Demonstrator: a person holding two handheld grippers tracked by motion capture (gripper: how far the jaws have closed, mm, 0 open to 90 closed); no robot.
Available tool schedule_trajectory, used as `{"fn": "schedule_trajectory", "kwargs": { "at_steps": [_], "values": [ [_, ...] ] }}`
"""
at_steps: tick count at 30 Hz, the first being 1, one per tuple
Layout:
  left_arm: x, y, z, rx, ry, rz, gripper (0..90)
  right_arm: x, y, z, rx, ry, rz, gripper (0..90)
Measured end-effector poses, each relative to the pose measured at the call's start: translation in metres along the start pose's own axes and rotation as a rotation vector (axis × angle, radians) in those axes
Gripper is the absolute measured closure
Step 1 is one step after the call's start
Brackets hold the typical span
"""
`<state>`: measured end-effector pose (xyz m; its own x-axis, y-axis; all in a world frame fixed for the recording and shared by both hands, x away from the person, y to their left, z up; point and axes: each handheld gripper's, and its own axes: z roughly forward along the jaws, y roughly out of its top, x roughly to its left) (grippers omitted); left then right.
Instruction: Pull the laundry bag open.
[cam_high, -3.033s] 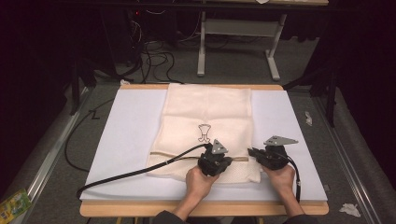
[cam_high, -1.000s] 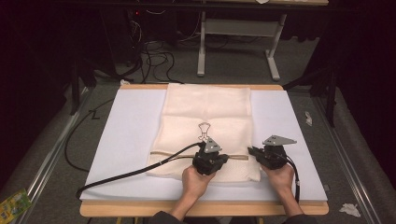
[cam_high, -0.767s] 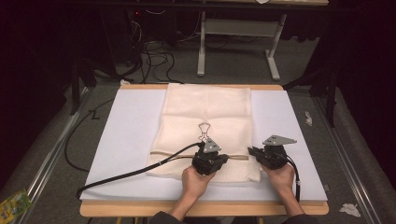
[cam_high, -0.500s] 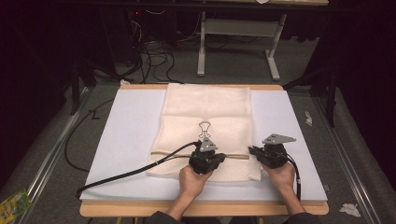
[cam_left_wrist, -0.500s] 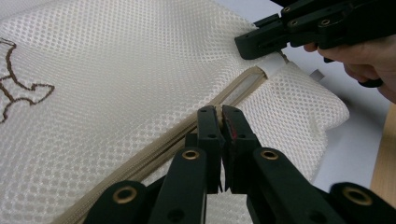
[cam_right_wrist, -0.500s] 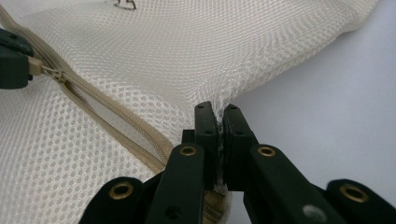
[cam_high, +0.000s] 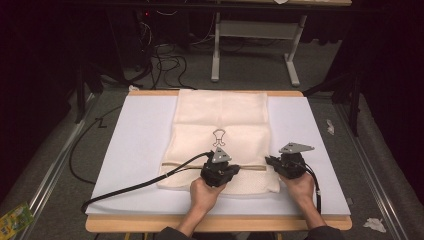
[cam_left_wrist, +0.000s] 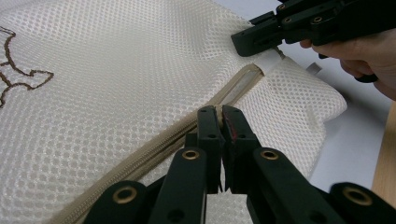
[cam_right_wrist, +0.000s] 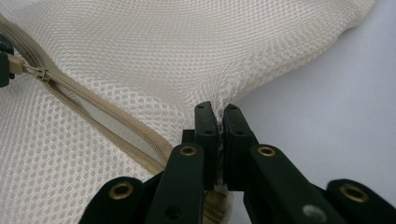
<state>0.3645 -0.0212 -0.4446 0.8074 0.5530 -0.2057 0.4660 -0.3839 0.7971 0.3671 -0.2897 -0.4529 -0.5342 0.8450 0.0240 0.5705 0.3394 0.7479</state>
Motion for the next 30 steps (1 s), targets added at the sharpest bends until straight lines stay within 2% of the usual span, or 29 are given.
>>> {"fn": "schedule_trajectory", "kwargs": {
  "at_steps": [3, 8, 15, 16, 23, 30],
  "values": [
    [0.0, 0.0, -0.001, -0.001, 0.004, -0.004, 87.0, 0.0, 0.001, 0.001, 0.007, 0.0, 0.006, 87.8],
    [0.002, -0.001, -0.002, -0.004, -0.003, -0.008, 87.0, -0.001, 0.006, 0.001, 0.019, -0.008, -0.015, 87.8],
    [0.003, 0.0, -0.004, -0.015, 0.008, -0.008, 87.0, 0.0, 0.012, 0.002, 0.019, -0.017, -0.035, 87.8],
    [0.003, -0.001, -0.004, -0.013, 0.009, -0.009, 87.0, 0.0, 0.011, 0.003, 0.024, -0.015, -0.022, 87.8],
    [0.005, -0.002, -0.007, -0.012, 0.026, -0.003, 87.0, -0.001, 0.011, 0.003, 0.022, -0.02, -0.023, 87.8],
    [0.006, -0.003, -0.007, -0.017, 0.018, -0.013, 87.0, -0.001, 0.011, 0.0, 0.015, -0.021, -0.008, 87.8]
  ]
}}
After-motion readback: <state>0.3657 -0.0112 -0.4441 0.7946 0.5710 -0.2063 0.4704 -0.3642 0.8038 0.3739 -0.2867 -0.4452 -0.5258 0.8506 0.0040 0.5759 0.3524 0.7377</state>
